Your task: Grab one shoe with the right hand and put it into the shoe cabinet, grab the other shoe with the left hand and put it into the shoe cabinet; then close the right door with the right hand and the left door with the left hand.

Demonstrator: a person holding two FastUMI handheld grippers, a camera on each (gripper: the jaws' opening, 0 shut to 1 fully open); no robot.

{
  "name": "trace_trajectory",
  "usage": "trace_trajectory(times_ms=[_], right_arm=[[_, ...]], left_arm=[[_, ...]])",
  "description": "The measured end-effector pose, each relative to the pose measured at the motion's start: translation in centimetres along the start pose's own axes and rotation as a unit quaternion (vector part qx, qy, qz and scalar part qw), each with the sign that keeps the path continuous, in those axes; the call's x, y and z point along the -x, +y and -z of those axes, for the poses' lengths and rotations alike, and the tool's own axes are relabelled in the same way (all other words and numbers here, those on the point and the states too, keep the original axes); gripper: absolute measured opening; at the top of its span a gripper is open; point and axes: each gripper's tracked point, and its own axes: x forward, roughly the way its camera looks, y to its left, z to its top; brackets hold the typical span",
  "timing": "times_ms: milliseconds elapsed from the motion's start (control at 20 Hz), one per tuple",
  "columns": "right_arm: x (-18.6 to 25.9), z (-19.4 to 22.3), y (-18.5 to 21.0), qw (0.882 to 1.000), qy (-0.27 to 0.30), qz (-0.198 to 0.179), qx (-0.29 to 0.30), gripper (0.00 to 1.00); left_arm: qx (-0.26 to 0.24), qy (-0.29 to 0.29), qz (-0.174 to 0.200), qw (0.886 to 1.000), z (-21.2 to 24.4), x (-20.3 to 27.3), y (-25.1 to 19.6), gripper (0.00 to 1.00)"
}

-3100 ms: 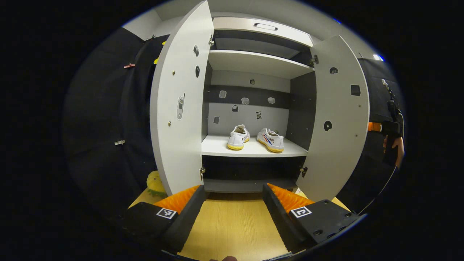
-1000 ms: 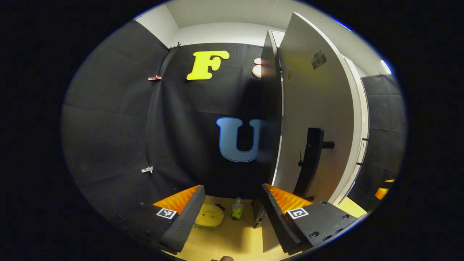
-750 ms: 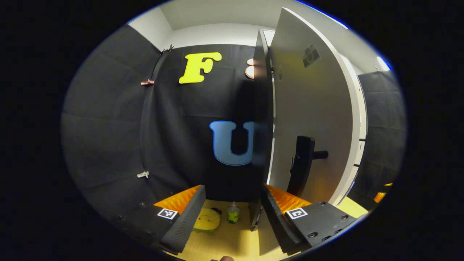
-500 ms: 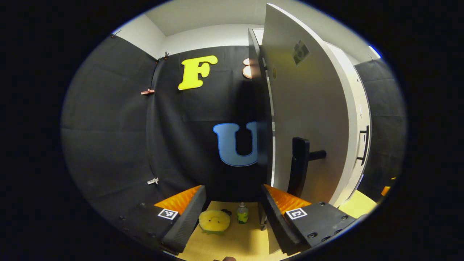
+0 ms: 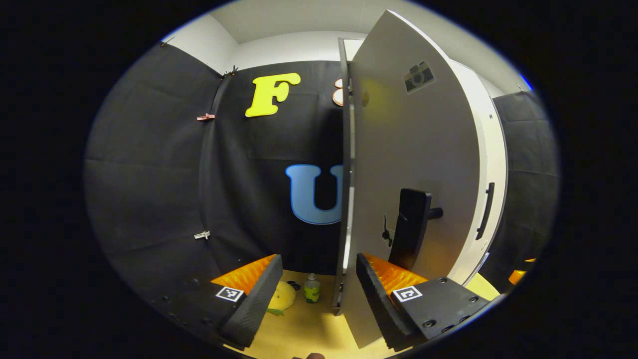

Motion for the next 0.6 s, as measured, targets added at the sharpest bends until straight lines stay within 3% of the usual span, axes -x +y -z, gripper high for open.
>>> trace_trajectory(times_ms=[200, 400, 600], right_arm=[[-1.3, -0.8, -2.5, 1.000, -0.005, -0.008, 0.000, 0.98], [-2.0, -1.1, -4.7, 1.000, -0.006, -0.022, 0.006, 0.98], [-2.6, -1.7, -6.4, 0.999, -0.012, -0.039, 0.016, 0.98]], left_arm=[[-0.001, -0.015, 0.010, 1.000, -0.8, -1.0, -5.3, 0.93], [0.004, -0.010, 0.059, 0.998, -0.7, -2.5, -12.7, 0.94], [-0.018, -0.018, 0.076, 0.997, -0.5, -1.4, -17.8, 0.94]])
